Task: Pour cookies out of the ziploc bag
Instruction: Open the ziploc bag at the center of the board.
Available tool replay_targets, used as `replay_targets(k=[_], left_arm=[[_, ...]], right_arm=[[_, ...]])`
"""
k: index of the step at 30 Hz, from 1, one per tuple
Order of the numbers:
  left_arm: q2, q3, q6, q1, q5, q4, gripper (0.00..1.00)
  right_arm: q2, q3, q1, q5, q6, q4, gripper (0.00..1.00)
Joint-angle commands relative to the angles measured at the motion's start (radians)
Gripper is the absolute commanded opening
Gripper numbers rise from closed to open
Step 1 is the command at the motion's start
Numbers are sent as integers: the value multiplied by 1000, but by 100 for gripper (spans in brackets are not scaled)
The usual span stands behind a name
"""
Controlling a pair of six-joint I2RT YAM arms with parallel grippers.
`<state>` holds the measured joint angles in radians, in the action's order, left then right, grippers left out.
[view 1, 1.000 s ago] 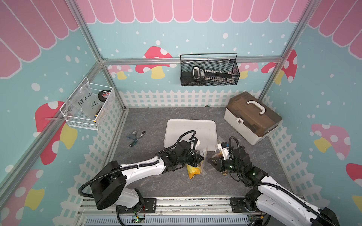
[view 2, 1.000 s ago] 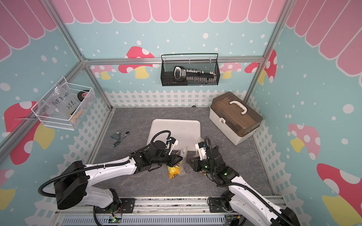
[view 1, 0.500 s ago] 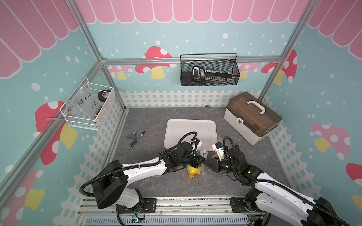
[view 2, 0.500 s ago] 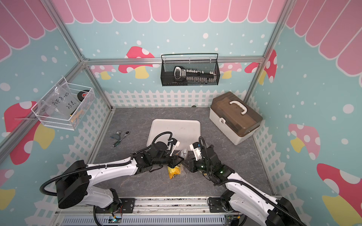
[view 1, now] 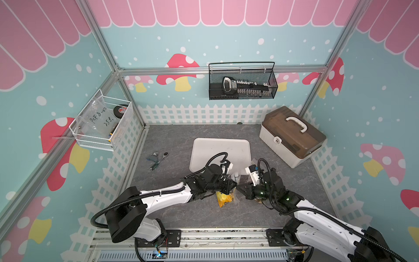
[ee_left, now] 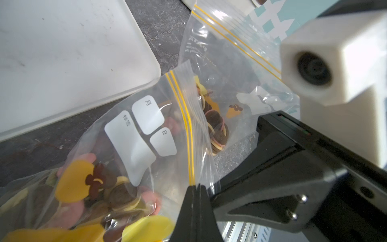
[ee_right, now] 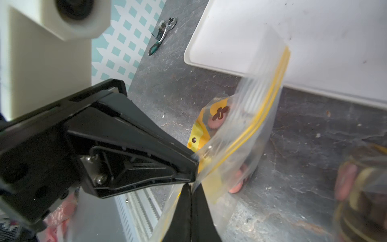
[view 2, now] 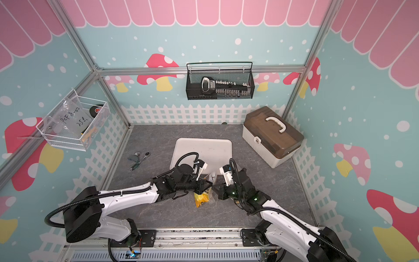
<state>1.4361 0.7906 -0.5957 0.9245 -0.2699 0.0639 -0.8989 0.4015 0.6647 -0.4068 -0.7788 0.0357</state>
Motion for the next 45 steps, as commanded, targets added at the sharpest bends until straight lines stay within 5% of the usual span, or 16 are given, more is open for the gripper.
replay_targets(k=[1,27,34,45], left_arm=[[-28,2,-9,5,-15,27,0],[-172,-27,28,4,59,-122,0],[-146,-28,15,8,41,-85,0],[-144,-31,8,13,43,-69,0]], right_arm=[[3,12,9,21,4,4,0],[87,113,9,141,79,-238,0],[107,189,9,110,84,-256,40],[-25,210,42,148,88,-206,48]])
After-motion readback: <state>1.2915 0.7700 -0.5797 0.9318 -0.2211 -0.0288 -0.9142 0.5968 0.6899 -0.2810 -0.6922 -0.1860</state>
